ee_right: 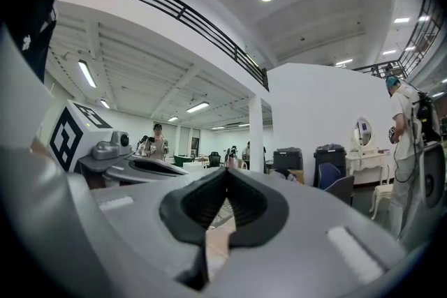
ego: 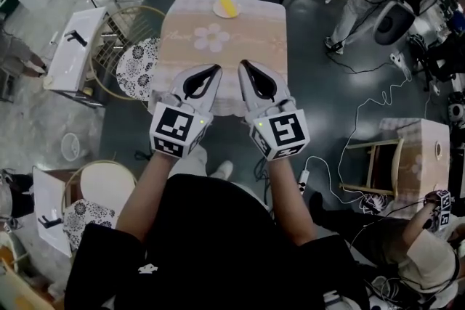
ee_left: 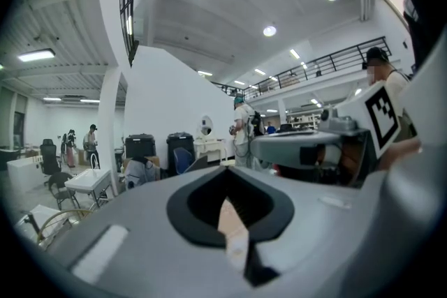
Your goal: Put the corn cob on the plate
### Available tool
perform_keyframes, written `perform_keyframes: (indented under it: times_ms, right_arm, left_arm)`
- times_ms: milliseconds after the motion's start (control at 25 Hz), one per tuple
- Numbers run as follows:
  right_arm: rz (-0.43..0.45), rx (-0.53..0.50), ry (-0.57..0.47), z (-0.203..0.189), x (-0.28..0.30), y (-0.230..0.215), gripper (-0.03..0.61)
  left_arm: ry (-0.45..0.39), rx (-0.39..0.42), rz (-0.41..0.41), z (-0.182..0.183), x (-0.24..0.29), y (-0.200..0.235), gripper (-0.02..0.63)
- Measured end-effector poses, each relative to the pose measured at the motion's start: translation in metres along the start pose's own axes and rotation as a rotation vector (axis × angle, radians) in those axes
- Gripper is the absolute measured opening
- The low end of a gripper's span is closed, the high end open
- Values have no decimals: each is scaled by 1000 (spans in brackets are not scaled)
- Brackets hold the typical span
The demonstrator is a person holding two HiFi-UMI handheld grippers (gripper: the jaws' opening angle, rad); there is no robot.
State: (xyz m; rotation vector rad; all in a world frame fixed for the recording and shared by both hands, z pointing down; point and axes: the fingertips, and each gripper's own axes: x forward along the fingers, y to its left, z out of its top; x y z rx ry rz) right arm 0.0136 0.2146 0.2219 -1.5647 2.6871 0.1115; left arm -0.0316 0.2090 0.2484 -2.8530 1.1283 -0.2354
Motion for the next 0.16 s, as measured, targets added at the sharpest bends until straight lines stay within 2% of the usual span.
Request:
perform_keyframes:
  times_ms: [160]
  right_arm:
    - [4,0,1,-4,2,4,2]
  left_arm:
    - [-8,1,5,0,-2,4,5]
